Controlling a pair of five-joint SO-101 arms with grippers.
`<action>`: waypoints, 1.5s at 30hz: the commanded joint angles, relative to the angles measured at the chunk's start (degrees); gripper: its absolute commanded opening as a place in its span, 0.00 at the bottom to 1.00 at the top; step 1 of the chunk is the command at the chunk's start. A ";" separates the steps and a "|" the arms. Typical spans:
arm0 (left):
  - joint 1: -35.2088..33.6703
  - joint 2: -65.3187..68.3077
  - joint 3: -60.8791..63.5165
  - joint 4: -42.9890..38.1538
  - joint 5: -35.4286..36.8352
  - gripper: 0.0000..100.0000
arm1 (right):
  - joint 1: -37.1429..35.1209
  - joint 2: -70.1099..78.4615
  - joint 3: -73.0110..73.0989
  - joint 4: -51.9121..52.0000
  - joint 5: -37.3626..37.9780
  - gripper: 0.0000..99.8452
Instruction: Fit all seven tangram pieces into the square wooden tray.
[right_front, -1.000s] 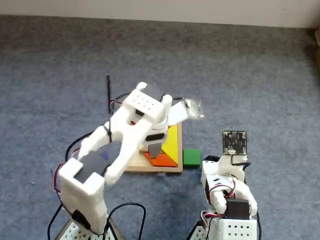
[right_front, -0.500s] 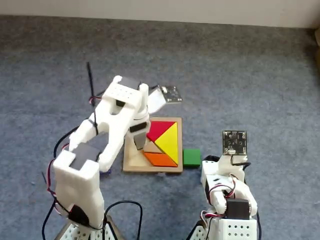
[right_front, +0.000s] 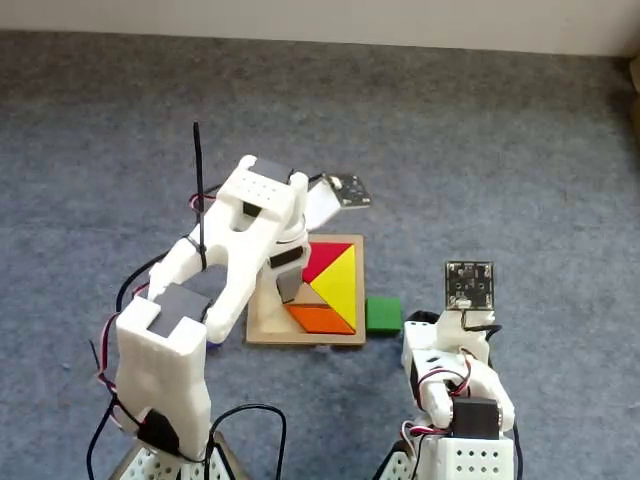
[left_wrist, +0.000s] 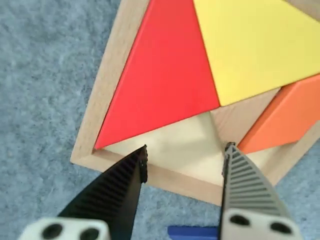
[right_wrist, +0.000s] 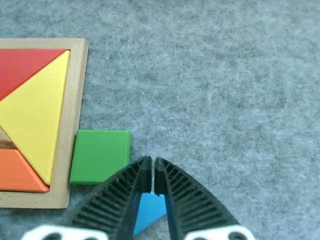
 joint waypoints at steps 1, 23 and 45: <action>1.89 0.13 -3.21 0.79 0.70 0.24 | 0.92 -0.31 5.23 -0.66 0.62 0.03; -3.21 0.75 -10.68 5.10 0.70 0.24 | 0.92 -0.31 5.23 -0.66 0.62 0.03; 2.59 0.04 -4.62 -0.62 5.89 0.24 | 2.68 -0.31 5.23 -0.75 0.70 0.03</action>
